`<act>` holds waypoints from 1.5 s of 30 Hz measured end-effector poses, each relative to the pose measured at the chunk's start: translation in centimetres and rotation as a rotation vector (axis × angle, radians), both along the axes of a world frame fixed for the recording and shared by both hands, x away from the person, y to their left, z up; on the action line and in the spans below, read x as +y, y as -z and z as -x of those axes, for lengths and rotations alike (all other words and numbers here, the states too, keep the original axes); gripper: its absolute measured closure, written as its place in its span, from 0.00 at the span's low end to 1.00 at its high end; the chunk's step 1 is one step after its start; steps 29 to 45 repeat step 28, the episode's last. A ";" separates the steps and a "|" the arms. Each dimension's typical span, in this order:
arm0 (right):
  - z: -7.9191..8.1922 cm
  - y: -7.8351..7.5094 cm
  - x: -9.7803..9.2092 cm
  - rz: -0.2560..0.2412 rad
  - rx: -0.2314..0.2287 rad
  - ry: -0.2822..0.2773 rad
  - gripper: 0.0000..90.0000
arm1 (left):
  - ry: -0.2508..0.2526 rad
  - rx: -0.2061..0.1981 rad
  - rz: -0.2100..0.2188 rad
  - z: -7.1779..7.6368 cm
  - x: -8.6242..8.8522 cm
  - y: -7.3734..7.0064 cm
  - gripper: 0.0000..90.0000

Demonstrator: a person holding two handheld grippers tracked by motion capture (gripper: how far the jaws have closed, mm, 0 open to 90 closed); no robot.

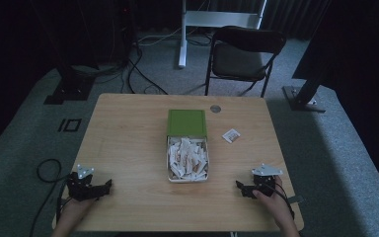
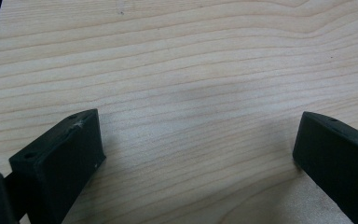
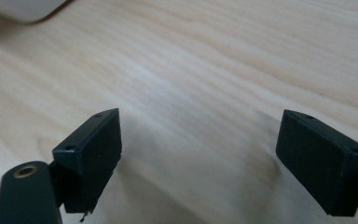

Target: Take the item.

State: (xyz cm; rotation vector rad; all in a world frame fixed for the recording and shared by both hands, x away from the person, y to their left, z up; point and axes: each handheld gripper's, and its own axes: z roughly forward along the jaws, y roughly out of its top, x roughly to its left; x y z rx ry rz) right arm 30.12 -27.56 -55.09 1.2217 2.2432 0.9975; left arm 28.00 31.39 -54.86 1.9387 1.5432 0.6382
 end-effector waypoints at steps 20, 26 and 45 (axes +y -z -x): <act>1.2 0.3 -0.6 0.002 0.024 -0.053 0.14 | 0.000 0.000 0.000 0.0 0.0 0.0 0.03; 1.2 0.3 -0.6 0.002 0.024 -0.053 0.14 | 0.000 0.000 0.000 0.0 0.0 0.0 0.03; 1.2 0.3 -0.6 0.002 0.024 -0.053 0.14 | -0.004 0.001 -0.001 0.0 0.0 0.0 0.03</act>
